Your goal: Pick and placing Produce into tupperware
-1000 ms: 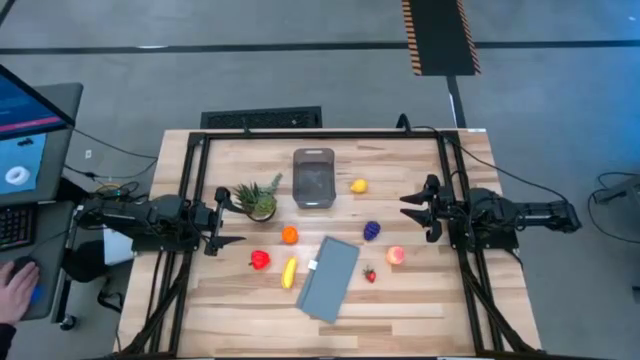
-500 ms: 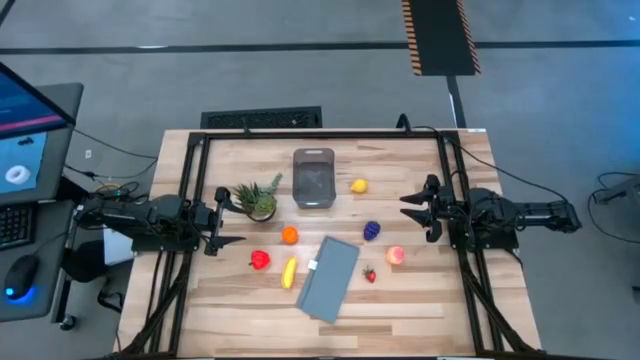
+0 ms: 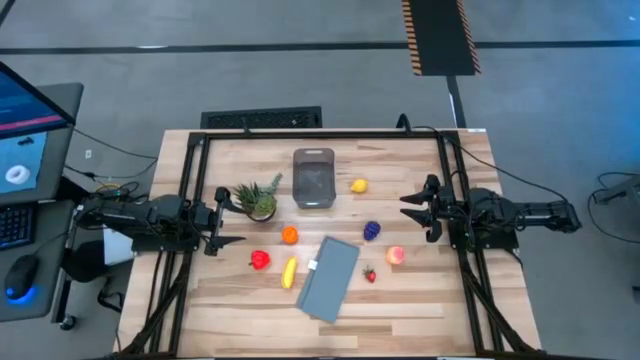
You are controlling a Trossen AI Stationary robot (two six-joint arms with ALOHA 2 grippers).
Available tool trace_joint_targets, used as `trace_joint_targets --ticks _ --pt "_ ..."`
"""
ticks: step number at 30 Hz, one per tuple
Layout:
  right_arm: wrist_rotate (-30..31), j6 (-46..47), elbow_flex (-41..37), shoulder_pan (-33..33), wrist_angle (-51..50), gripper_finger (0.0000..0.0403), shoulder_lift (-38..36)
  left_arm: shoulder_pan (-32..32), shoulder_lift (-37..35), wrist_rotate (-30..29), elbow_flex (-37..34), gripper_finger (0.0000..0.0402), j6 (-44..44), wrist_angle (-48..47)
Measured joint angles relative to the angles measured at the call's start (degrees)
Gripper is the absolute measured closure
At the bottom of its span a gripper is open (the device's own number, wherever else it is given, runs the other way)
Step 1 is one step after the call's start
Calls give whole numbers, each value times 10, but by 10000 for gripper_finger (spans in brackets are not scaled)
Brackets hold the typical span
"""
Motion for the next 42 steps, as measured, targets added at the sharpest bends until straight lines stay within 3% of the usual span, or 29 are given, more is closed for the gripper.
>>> trace_joint_targets --ticks 29,31,38,42 --pt "0 0 0 0 0 207 0 0 0 0 0 85 -5 3" --pt "0 0 0 0 0 207 0 0 0 1 0 85 -39 13" --pt "2 0 0 0 0 207 0 0 0 3 0 85 -281 73" --pt "25 -5 -1 -6 11 207 0 0 0 -19 0 85 -356 99"
